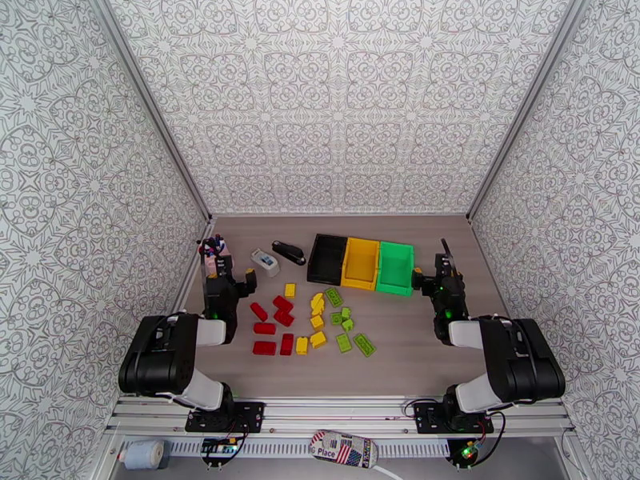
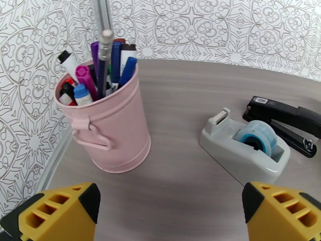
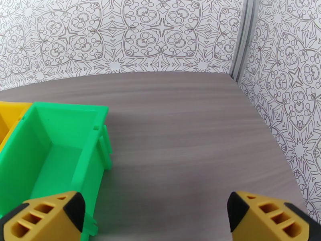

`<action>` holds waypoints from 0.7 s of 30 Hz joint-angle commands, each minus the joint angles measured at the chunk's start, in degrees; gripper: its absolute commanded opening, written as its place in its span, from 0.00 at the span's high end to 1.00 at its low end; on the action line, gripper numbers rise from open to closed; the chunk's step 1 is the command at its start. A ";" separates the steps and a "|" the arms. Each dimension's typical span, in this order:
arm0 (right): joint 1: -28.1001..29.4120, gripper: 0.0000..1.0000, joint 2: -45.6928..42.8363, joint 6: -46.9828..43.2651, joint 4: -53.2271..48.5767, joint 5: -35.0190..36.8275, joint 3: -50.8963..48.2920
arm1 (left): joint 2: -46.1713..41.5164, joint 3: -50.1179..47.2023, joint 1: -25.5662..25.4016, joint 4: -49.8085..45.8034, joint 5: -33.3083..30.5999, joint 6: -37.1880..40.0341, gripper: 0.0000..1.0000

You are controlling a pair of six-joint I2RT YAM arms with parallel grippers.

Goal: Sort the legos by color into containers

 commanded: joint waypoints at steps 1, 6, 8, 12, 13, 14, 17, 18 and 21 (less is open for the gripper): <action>0.33 0.01 -0.05 0.22 0.69 -0.36 0.04 | -0.40 0.72 -0.13 -0.69 2.20 1.47 0.01; 0.29 0.01 -0.10 0.22 0.68 -0.31 0.05 | -0.51 0.87 0.22 -0.86 2.86 1.30 0.01; 0.29 0.01 -0.09 0.22 0.68 -0.26 0.08 | -0.51 0.77 0.22 -0.86 2.94 1.30 0.01; 0.33 0.01 -0.11 0.17 0.67 -0.34 0.04 | -0.51 0.91 0.44 -0.95 3.26 1.08 0.01; 0.34 0.01 -0.10 0.22 0.69 -0.35 0.04 | -0.51 0.82 0.46 -0.95 3.37 1.08 0.01; 0.26 0.01 -0.06 0.21 0.64 -0.30 0.04 | -0.51 0.83 0.48 -0.95 3.31 1.12 0.01; 0.30 0.01 -0.10 0.23 0.69 -0.37 0.04 | -0.51 0.85 0.47 -0.99 3.36 1.12 0.01; 0.32 0.01 -0.08 0.20 0.66 -0.36 0.04 | -0.51 0.83 0.41 -0.96 3.38 1.13 0.01; 0.28 0.01 -0.10 0.21 0.68 -0.38 0.04 | -0.51 0.83 0.46 -0.95 3.38 1.13 0.01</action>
